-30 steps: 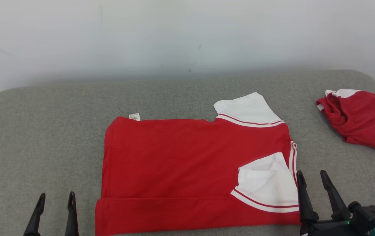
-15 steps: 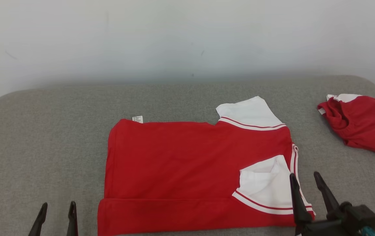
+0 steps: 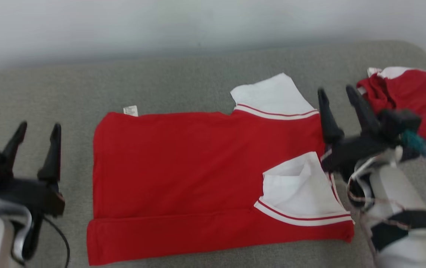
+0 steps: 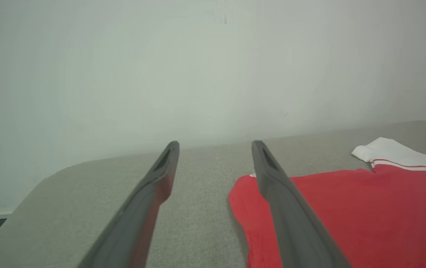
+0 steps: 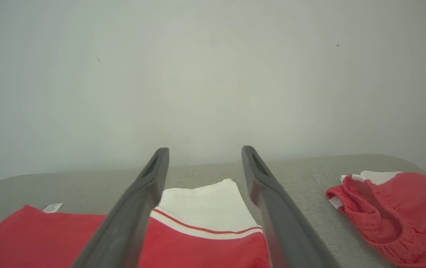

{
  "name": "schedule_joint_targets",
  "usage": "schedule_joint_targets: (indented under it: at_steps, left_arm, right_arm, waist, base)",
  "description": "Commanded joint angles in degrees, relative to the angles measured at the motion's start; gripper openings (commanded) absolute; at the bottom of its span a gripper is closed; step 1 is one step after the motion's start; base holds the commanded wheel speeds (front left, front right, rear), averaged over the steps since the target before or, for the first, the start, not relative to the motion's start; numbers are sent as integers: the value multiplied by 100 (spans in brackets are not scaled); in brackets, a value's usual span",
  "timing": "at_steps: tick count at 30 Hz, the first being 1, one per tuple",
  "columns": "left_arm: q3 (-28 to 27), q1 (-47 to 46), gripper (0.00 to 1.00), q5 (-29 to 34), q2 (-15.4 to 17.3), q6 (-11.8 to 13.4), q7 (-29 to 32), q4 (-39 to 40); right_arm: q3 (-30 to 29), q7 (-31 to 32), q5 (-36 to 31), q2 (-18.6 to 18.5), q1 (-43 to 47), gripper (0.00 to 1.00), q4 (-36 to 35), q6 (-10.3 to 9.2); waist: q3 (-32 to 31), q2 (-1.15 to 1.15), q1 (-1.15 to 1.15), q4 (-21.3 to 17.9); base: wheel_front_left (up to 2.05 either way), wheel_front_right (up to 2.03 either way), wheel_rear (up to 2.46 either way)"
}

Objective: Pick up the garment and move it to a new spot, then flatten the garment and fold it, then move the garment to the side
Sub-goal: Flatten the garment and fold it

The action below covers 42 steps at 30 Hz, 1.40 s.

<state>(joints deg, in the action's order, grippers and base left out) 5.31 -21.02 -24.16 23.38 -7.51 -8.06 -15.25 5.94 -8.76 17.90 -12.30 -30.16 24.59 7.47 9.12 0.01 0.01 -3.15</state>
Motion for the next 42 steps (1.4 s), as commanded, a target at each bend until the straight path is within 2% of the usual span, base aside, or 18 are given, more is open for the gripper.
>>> schedule_joint_targets:
  at_steps: [1, 6, 12, 18, 26, 27, 28, 29, 33, 42]
  left_arm:
    - [83, -213, 100, -146, 90, 8, 71, -75]
    - [745, -1249, 100, -857, 555, 7, 506, -525]
    - [1486, -2079, 100, -1488, 838, 8, 943, -1172]
    - [2001, -2589, 100, -1888, 936, 8, 1085, -1949]
    - [2537, -2921, 100, -2270, 919, 8, 1031, -2445]
    - [2614, -2952, 76, -2294, 929, 8, 1034, -2480]
    - [2678, -2980, 31, -2321, 941, 8, 995, -2526]
    - [2738, -2997, 0, -2358, 931, 8, 957, -2551]
    - [2846, -3050, 0, -2438, 923, 10, 740, -2588]
    - [3054, -3178, 0, -2480, 788, 9, -176, -2318]
  right_arm:
    - [35, 24, 75, -10, -245, 100, 124, 0]
    - [287, 104, 142, -73, -1366, 100, 987, 0]
    - [613, -162, 222, 5, -2238, 100, 1734, 0]
    - [1025, -449, 405, 77, -2707, 100, 2296, 0]
    - [1334, -600, 588, -7, -2953, 100, 2643, 0]
    - [1370, -605, 605, -8, -2985, 100, 2668, 0]
    - [1409, -617, 609, -8, -3006, 100, 2689, 0]
    - [1451, -625, 607, -17, -3021, 100, 2721, 0]
    - [1564, -619, 636, -68, -3096, 100, 2900, 0]
    - [1812, 117, 780, -279, -3774, 100, 3645, 0]
  waist:
    - [553, -1, -1, -262]
    - [988, -1, -1, -361]
    - [1331, -1, -1, -438]
    - [1617, -1, -1, -545]
    - [1760, -1, -1, -573]
    - [1767, -1, -1, -578]
    - [1767, -1, -1, -583]
    - [1762, -1, -1, -582]
    - [1723, -1, -1, -530]
    - [1811, -1, -1, -57]
  base:
    - [0, 0, 0]
    - [0, 0, 0]
    - [0, 0, 0]
    - [0, 0, 0]
    - [0, 0, 0]
    - [0, 0, 0]
    - [0, 0, 0]
    - [0, 0, 0]
    - [0, 0, 0]
    - [0, 0, 0]
